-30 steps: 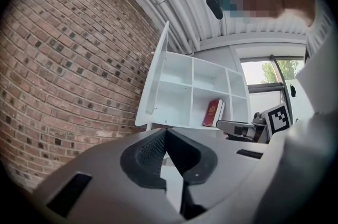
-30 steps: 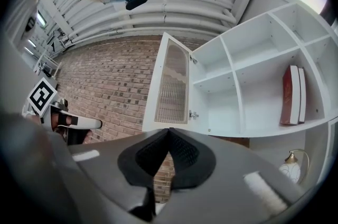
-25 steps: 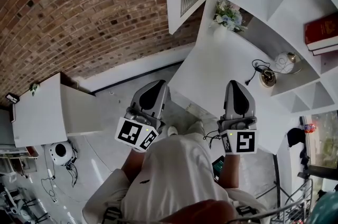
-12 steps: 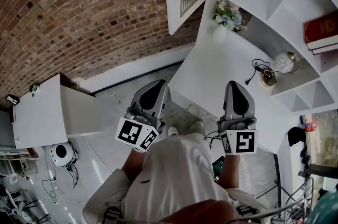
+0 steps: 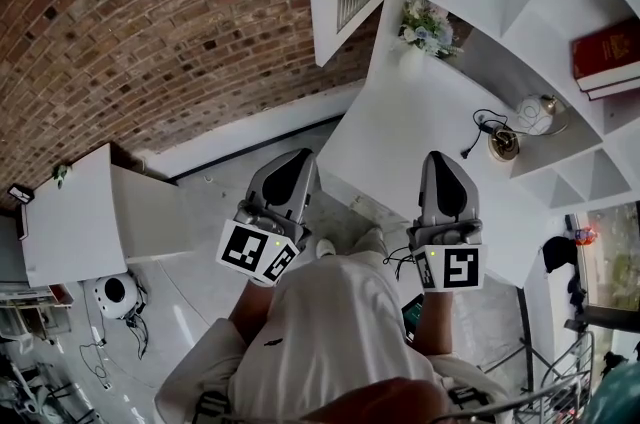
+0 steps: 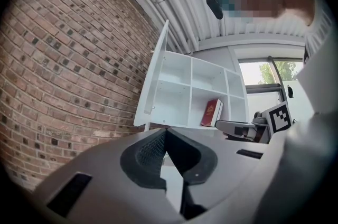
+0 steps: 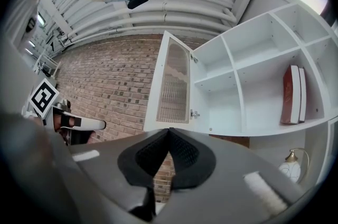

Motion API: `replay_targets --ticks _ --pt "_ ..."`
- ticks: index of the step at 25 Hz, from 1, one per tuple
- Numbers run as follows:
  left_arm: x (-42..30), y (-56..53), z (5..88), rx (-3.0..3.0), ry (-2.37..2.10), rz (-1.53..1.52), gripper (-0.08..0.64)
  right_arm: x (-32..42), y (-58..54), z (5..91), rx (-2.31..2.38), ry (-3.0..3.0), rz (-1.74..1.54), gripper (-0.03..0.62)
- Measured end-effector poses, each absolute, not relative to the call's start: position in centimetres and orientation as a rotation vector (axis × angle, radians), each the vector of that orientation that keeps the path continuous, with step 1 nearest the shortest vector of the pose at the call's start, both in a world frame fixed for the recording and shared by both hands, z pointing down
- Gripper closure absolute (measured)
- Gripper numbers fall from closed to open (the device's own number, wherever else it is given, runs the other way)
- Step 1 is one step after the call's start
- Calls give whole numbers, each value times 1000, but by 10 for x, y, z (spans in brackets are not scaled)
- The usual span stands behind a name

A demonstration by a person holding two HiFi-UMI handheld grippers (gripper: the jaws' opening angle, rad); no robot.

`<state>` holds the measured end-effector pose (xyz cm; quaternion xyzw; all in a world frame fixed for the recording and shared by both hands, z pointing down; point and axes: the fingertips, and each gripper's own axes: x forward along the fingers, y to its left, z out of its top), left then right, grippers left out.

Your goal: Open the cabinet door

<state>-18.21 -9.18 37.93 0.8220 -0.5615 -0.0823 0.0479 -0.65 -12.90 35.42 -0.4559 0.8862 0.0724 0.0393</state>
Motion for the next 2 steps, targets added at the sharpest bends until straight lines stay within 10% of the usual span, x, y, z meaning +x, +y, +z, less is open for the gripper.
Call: replay_targets --ticks 2 --pt "-181 -93 379 2508 -1707 -252 551 -5 -128 354 -1406 2712 225 581"
